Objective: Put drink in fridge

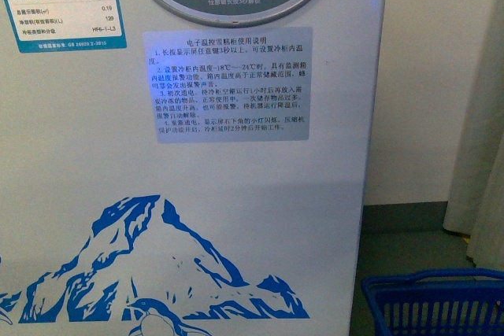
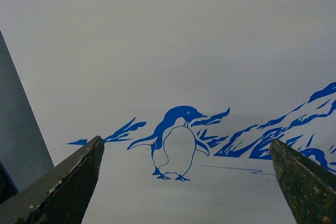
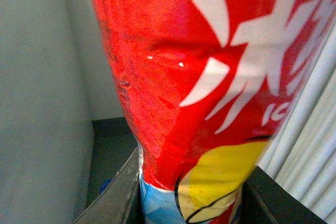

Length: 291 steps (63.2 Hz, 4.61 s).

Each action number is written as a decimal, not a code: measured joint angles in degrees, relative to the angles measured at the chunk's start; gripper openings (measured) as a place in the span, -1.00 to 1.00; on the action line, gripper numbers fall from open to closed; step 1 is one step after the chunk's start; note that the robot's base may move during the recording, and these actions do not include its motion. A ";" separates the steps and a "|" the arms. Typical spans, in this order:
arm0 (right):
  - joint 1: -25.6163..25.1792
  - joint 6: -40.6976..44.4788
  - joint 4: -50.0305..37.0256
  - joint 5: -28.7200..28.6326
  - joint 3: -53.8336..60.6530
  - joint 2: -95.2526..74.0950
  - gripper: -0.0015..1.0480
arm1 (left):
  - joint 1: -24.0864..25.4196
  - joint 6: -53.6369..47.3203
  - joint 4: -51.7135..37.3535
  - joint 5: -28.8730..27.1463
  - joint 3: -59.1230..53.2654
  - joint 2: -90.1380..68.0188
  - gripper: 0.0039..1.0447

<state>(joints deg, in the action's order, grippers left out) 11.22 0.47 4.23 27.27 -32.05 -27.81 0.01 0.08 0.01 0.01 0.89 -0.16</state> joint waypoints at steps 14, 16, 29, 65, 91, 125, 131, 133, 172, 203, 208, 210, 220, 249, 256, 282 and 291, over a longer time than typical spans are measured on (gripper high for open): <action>1.97 0.68 0.79 4.79 -0.04 2.43 -0.32 | 0.00 0.00 0.00 0.00 0.00 0.00 0.85; 2.56 0.83 0.85 5.60 -0.11 2.93 -0.32 | 0.00 0.00 0.00 0.00 0.00 0.00 0.85; 3.96 1.64 0.68 6.71 -0.24 3.56 -0.32 | 0.00 0.00 0.00 -0.02 0.00 0.00 0.85; 5.99 3.06 -0.79 8.81 -0.46 3.58 -0.32 | 0.00 -0.02 0.00 0.00 0.00 0.00 0.85; 6.08 3.28 -0.79 8.79 -0.46 3.54 -0.32 | 0.00 -0.02 0.00 0.00 0.00 0.00 0.85; 6.08 3.43 -0.79 8.79 -0.46 3.54 -0.32 | 0.00 0.00 0.00 -0.02 0.00 0.00 0.85; 6.08 3.45 -0.79 8.79 -0.46 3.54 -0.32 | 0.00 0.00 0.00 -0.02 0.00 0.00 0.85; 6.08 3.45 -0.79 8.79 -0.46 3.54 -0.32 | 0.00 0.00 0.00 -0.04 0.00 0.02 0.85; 6.08 3.48 -0.79 8.79 -0.50 3.54 -0.33 | 0.00 -0.02 0.00 0.02 0.00 0.00 0.85; 6.08 3.48 -0.81 8.79 -0.76 3.54 -0.33 | 0.00 0.00 0.00 0.00 0.00 0.00 0.85; 6.08 3.48 -0.81 8.79 -0.76 3.54 -0.33 | 0.00 0.00 0.00 0.00 0.00 0.00 0.85; 6.08 3.48 -0.81 8.79 -0.76 3.54 -0.33 | 0.00 0.00 0.00 -0.02 0.00 0.00 0.85; 6.08 3.48 -0.81 8.79 -0.76 3.54 -0.33 | 0.00 0.00 0.00 -0.02 0.00 0.00 0.85; 6.19 3.48 -0.81 8.98 -0.76 3.54 -0.33 | 14.75 -1.27 -13.07 47.87 14.40 -41.38 0.85; 6.19 3.48 -0.81 8.76 -0.76 3.54 -0.33 | 16.66 -8.52 -21.03 53.81 18.67 -48.81 0.85; 6.19 3.48 -0.81 8.87 -0.76 3.54 -0.33 | 18.95 -85.79 -10.14 65.00 33.62 -73.07 0.85; 6.19 3.48 -0.81 8.94 -0.76 3.54 -0.33 | 17.46 -101.29 1.36 61.88 40.41 -76.96 0.85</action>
<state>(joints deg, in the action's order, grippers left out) 17.41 3.95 3.42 36.21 -32.82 -24.27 17.47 -101.21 1.37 61.89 41.30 -77.12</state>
